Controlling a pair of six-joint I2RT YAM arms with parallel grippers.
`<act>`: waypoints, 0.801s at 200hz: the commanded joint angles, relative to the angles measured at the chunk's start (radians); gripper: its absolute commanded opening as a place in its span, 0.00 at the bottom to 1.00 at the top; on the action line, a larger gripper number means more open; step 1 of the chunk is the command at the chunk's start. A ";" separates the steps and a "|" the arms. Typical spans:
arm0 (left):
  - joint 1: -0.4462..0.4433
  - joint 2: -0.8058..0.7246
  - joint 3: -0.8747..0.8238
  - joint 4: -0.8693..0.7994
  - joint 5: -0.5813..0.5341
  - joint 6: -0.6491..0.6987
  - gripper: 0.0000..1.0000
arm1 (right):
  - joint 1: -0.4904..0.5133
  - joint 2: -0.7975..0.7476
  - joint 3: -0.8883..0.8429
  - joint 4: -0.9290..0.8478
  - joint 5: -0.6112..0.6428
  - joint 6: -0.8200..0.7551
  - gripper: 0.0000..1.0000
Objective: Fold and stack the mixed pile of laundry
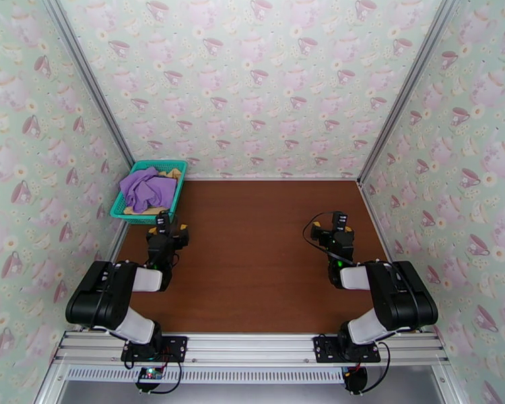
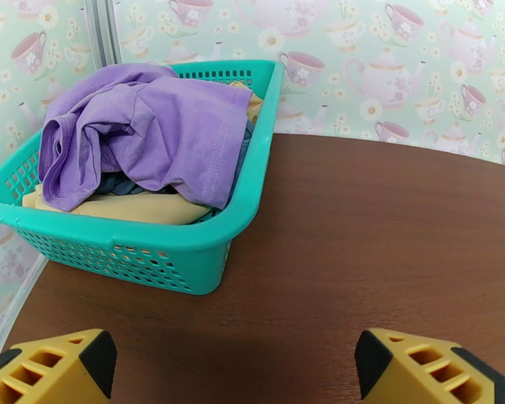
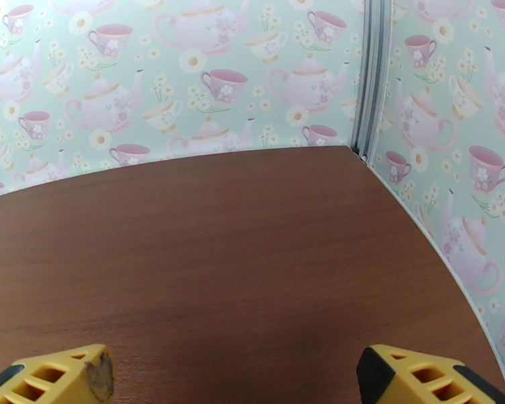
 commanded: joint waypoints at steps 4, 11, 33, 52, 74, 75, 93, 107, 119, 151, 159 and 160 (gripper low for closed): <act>0.003 0.005 0.015 0.001 -0.003 0.005 1.00 | -0.004 -0.002 0.012 -0.010 -0.012 -0.014 1.00; 0.001 0.006 0.015 0.001 -0.003 0.005 1.00 | -0.004 -0.002 0.012 -0.008 -0.013 -0.017 1.00; 0.003 0.005 0.014 0.001 -0.005 0.005 1.00 | -0.004 -0.002 0.013 -0.008 -0.014 -0.016 1.00; 0.003 0.005 0.015 0.000 -0.004 0.005 1.00 | -0.004 -0.002 0.013 -0.010 -0.013 -0.016 1.00; 0.002 0.005 0.014 0.001 -0.005 0.005 1.00 | -0.004 -0.002 0.013 -0.010 -0.015 -0.015 1.00; 0.003 0.005 0.014 0.001 -0.005 0.005 1.00 | -0.004 -0.002 0.013 -0.010 -0.015 -0.015 1.00; 0.001 0.006 0.014 0.001 -0.005 0.005 1.00 | -0.004 -0.001 0.013 -0.012 -0.018 -0.013 1.00; 0.002 0.005 0.016 -0.001 -0.003 0.005 1.00 | -0.010 -0.001 0.016 -0.019 -0.027 -0.011 1.00; 0.008 0.002 0.020 -0.013 0.012 0.000 1.00 | -0.011 -0.004 0.016 -0.015 -0.028 -0.012 1.00; -0.079 -0.225 0.015 -0.167 -0.156 0.061 1.00 | 0.019 -0.293 0.183 -0.560 0.050 -0.005 1.00; -0.110 -0.352 0.051 -0.294 -0.249 0.041 1.00 | 0.020 -0.356 0.294 -0.785 0.086 0.065 1.00; -0.111 -0.371 0.061 -0.313 -0.259 0.033 1.00 | 0.021 -0.362 0.313 -0.812 0.086 0.075 1.00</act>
